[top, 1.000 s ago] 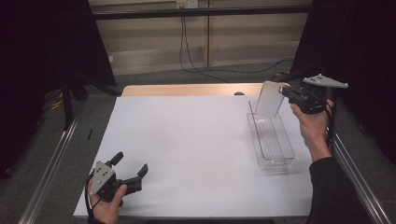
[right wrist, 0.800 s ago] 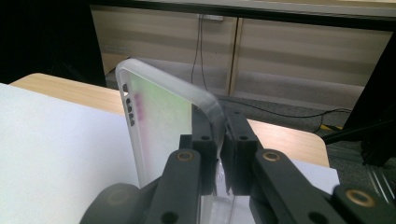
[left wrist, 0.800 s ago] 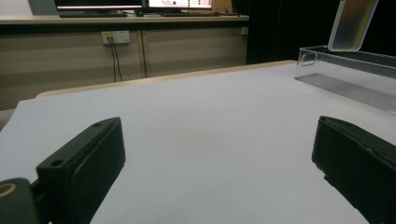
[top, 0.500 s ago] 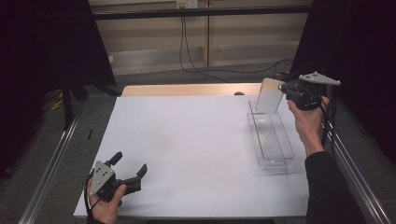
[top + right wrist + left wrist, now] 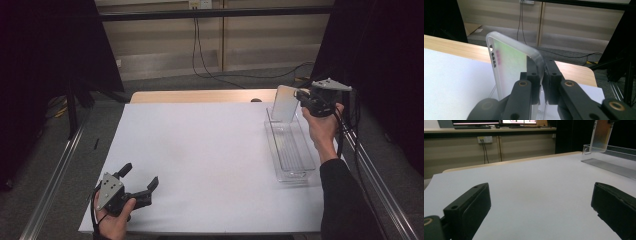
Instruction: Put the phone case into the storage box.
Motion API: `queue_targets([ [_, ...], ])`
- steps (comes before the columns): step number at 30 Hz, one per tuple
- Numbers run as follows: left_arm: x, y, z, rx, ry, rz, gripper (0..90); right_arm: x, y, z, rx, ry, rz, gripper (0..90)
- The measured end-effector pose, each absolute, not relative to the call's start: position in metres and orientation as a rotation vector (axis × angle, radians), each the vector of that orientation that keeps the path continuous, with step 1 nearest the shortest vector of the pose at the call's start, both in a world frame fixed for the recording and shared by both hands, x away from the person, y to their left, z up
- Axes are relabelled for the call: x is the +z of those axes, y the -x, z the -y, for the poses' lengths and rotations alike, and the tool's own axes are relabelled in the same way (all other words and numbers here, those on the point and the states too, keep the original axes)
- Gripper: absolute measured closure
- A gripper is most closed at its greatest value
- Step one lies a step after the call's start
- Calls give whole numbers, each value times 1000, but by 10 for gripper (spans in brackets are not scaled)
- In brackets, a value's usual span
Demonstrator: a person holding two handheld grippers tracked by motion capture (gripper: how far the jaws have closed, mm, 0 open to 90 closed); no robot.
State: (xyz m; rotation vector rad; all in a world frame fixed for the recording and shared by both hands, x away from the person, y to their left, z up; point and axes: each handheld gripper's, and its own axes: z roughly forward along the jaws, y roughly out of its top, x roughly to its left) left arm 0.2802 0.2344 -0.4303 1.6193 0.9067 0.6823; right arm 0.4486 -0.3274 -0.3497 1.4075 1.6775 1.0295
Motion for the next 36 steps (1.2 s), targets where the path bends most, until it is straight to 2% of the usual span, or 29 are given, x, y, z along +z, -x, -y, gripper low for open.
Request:
queue_targets([
  [36,-430,-279,-236,678,-1633,-902,22,-376,-464,317,938,-1412,-1711,840],
])
